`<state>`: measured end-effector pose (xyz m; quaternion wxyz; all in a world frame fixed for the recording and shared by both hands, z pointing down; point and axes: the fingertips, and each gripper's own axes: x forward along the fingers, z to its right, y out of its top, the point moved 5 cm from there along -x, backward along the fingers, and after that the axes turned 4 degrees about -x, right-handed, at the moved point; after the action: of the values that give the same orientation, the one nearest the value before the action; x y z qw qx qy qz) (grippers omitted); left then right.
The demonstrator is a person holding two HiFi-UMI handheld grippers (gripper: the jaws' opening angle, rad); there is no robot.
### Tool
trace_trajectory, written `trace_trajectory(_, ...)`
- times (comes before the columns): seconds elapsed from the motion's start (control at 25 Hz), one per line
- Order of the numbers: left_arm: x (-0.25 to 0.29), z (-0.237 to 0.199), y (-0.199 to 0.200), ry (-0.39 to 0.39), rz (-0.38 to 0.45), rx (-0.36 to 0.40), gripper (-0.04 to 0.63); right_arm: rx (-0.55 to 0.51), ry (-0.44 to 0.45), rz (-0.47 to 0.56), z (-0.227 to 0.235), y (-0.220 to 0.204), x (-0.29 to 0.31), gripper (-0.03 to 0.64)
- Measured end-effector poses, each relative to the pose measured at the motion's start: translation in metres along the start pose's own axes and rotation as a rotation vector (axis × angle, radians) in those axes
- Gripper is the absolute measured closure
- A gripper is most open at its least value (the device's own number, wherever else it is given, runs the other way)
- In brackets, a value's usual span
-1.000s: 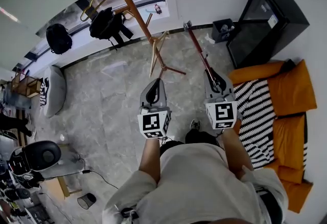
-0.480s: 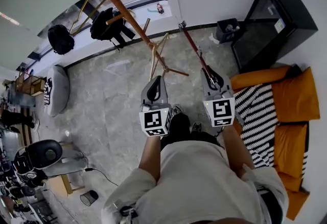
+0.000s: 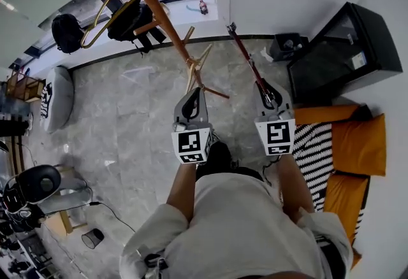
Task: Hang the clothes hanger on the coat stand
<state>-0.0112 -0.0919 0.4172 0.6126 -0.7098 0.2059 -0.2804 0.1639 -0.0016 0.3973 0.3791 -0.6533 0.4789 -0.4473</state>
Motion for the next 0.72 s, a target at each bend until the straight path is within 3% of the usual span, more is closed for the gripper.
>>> trace_trajectory(0.44,0.061,-0.066,-0.012,0.025,-0.046,-0.071,0.586,-0.139,0.078,-0.145,-0.006,-0.001,0.114,0.561)
trace_trajectory(0.72,0.076,-0.081,-0.029,0.038,-0.083,-0.087,0.586,-0.295,0.064,-0.229,-0.009,-0.011,0.153,0.561)
